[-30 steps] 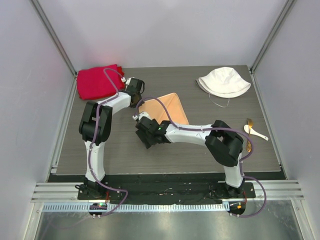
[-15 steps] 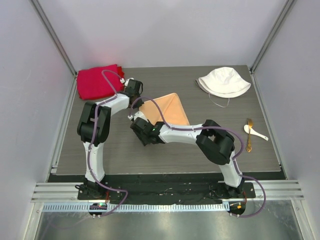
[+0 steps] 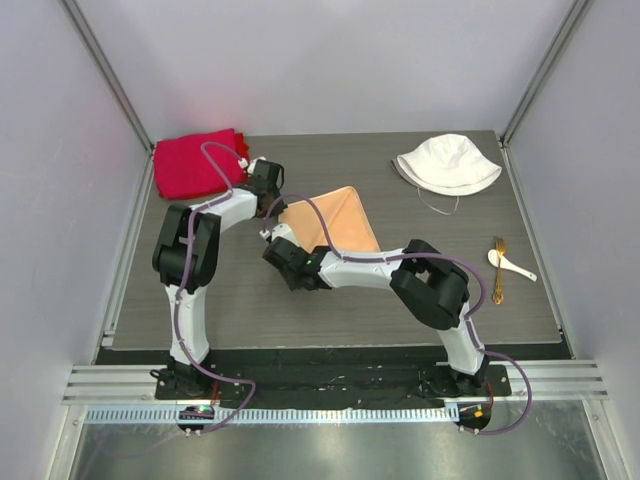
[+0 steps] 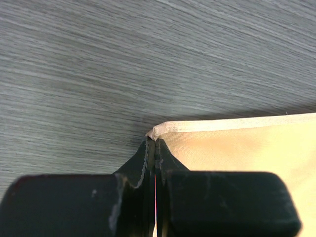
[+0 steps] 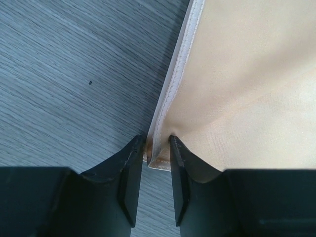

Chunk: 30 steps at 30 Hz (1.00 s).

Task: Fold the napkin into a case and place the utensils inside
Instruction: Turn over the upper triangle folded napkin at the center of the board.

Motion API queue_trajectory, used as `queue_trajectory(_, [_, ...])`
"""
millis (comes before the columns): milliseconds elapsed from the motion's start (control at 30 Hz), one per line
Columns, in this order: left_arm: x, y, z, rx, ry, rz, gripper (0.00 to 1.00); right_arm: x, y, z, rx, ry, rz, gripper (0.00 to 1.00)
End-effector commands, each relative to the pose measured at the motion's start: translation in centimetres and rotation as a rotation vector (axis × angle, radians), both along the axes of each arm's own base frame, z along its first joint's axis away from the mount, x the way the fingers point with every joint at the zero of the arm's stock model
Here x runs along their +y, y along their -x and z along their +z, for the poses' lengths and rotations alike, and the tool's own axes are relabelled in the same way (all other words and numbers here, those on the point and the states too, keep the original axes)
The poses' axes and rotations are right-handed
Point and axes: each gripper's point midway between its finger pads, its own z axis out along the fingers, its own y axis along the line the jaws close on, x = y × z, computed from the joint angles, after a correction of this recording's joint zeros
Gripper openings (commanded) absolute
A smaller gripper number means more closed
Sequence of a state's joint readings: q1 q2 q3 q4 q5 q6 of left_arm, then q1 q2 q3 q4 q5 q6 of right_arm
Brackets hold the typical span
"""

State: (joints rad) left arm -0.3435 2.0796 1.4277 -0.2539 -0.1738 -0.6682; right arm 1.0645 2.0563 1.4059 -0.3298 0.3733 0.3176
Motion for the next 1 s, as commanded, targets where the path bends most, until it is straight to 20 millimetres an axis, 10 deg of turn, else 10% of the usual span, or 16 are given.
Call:
queue_trajectory(0, [0.8,2.3,-1.3,0.077,-0.008,-0.003,0.00,-1.8,0.6,-1.9,0.027,0.046,-0.039,0.29])
queue_trajectory(267, [1.2,2.4,-0.2,0.045,0.028,0.021,0.00,-1.6,0.2,-2.0,0.011,0.047,-0.033,0.01])
queue_trajectory(700, [3.6,2.6,5.6,0.000,0.056,0.120,0.00,3.5,1.2,8.2,0.028,-0.242,0.091,0.01])
queue_trajectory(967, [3.4,2.8,5.3,0.014,0.068,0.091,0.00,3.9,1.1,7.8,0.044,-0.246,0.104,0.01])
